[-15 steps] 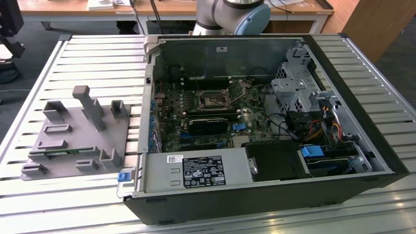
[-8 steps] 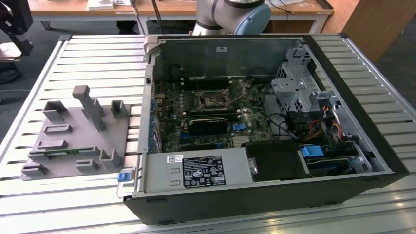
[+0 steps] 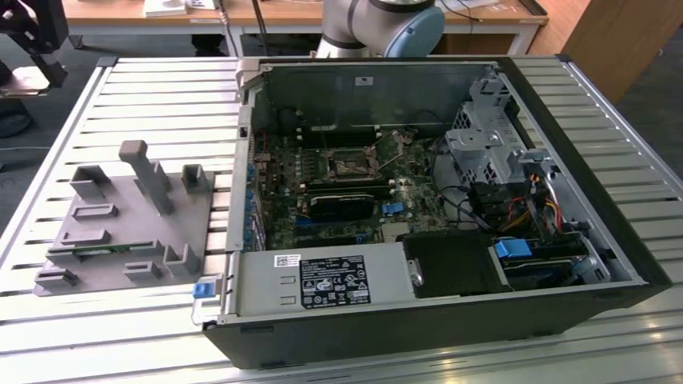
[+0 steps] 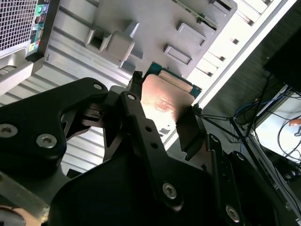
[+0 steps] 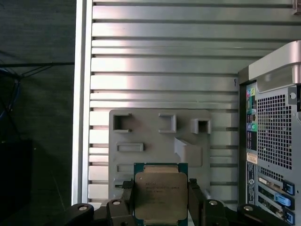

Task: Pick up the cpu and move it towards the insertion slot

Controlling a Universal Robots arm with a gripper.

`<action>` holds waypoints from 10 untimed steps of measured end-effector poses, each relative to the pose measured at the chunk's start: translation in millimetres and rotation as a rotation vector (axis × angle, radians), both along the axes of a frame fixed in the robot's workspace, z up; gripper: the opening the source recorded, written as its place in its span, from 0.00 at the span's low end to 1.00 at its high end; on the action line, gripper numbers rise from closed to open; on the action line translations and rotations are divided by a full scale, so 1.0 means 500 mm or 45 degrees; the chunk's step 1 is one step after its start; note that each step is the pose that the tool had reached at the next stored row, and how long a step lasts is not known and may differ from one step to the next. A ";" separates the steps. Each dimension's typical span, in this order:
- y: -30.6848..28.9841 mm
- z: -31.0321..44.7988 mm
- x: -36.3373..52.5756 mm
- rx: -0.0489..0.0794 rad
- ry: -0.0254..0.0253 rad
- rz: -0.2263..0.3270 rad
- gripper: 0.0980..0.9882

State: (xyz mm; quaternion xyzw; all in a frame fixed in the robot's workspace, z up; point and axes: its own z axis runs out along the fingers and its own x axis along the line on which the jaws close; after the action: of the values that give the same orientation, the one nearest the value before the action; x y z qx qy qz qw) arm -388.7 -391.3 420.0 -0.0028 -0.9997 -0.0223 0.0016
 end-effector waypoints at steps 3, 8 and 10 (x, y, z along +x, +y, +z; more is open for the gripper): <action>0.002 0.000 0.010 0.000 -0.0001 0.000 0.50; 0.004 0.000 0.027 0.000 0.0000 0.000 0.50; 0.005 0.000 0.035 0.000 0.0001 0.000 0.50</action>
State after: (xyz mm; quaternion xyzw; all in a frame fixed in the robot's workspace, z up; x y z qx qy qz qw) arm -371.4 -389.0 420.0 -0.0028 -0.9997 -0.0223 0.0016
